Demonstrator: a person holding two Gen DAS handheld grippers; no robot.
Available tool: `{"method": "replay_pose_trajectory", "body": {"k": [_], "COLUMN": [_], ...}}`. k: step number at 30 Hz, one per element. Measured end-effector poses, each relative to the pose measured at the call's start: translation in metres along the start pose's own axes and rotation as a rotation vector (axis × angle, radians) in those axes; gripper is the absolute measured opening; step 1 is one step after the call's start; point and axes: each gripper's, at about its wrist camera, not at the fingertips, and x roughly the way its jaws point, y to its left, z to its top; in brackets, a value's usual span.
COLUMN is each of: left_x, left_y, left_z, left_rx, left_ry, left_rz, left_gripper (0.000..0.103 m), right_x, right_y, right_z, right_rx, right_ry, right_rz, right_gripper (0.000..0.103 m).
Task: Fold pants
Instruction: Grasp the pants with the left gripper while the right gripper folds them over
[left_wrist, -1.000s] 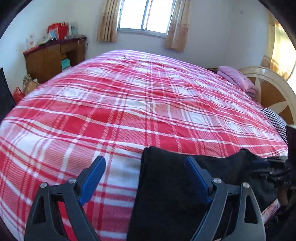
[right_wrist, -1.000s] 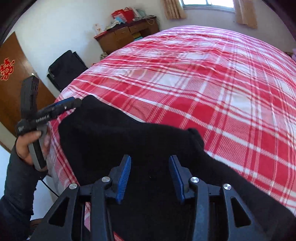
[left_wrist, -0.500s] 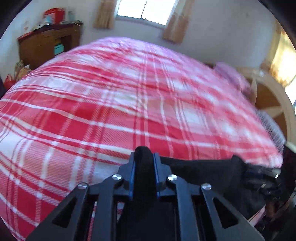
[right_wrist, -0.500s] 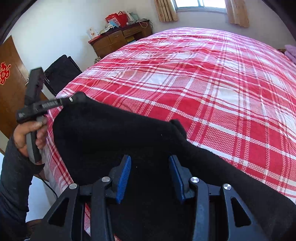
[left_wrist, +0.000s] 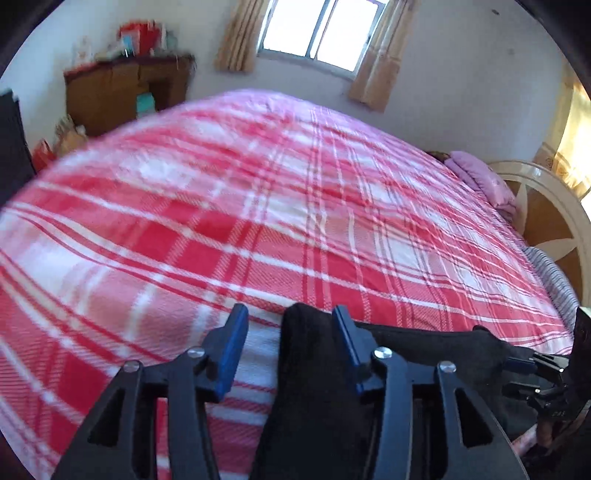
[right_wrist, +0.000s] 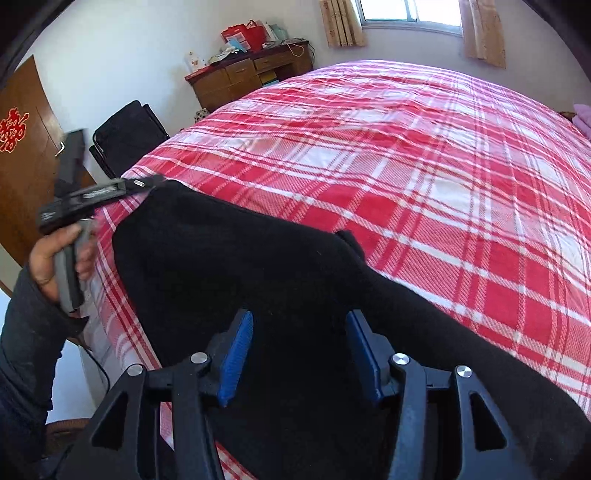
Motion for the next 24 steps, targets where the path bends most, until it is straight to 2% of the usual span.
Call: {"method": "replay_pose_trajectory", "body": {"k": [1, 3, 4, 6, 9, 10, 12, 14, 19, 23, 24], "left_x": [-0.010, -0.021, -0.018, 0.001, 0.023, 0.023, 0.019, 0.013, 0.000, 0.008, 0.011], "left_y": [-0.005, -0.016, -0.021, -0.032, -0.041, -0.047, -0.056, -0.066, -0.098, -0.129, -0.134], "left_z": [-0.002, -0.009, -0.013, -0.024, -0.040, -0.044, -0.045, -0.041, -0.036, -0.046, -0.049], "left_rx": [0.021, 0.059, 0.079, 0.124, 0.142, 0.150, 0.177, 0.190, 0.225, 0.312, 0.327], "left_ry": [-0.037, -0.078, -0.069, 0.005, 0.091, 0.079, 0.060, 0.039, -0.012, 0.000, 0.009], "left_rz": [0.011, 0.013, 0.011, 0.032, 0.078, 0.102, 0.141, 0.156, 0.108, 0.098, 0.095], "left_gripper": [0.069, 0.088, 0.090, 0.090, 0.090, 0.090, 0.090, 0.090, 0.090, 0.092, 0.093], "right_x": [0.001, 0.007, 0.011, 0.009, -0.008, -0.020, -0.050, -0.080, -0.141, -0.169, -0.171], "right_y": [-0.003, -0.011, -0.013, -0.011, -0.013, -0.018, -0.031, -0.052, -0.114, -0.164, -0.176], "right_z": [-0.002, -0.007, -0.009, -0.011, -0.012, -0.013, -0.018, -0.028, -0.067, -0.107, -0.114], "right_rx": [0.005, 0.014, 0.005, -0.042, -0.013, 0.004, 0.034, 0.060, 0.178, 0.260, 0.289], "right_ry": [0.002, 0.022, 0.021, 0.011, 0.011, -0.011, -0.070, -0.112, -0.143, -0.116, -0.105], "right_rz": [-0.004, -0.028, -0.023, -0.028, -0.021, -0.006, -0.033, -0.096, -0.251, -0.464, -0.485], "right_gripper": [0.055, 0.055, 0.055, 0.055, 0.055, 0.055, 0.055, 0.055, 0.058, 0.060, 0.060]}}
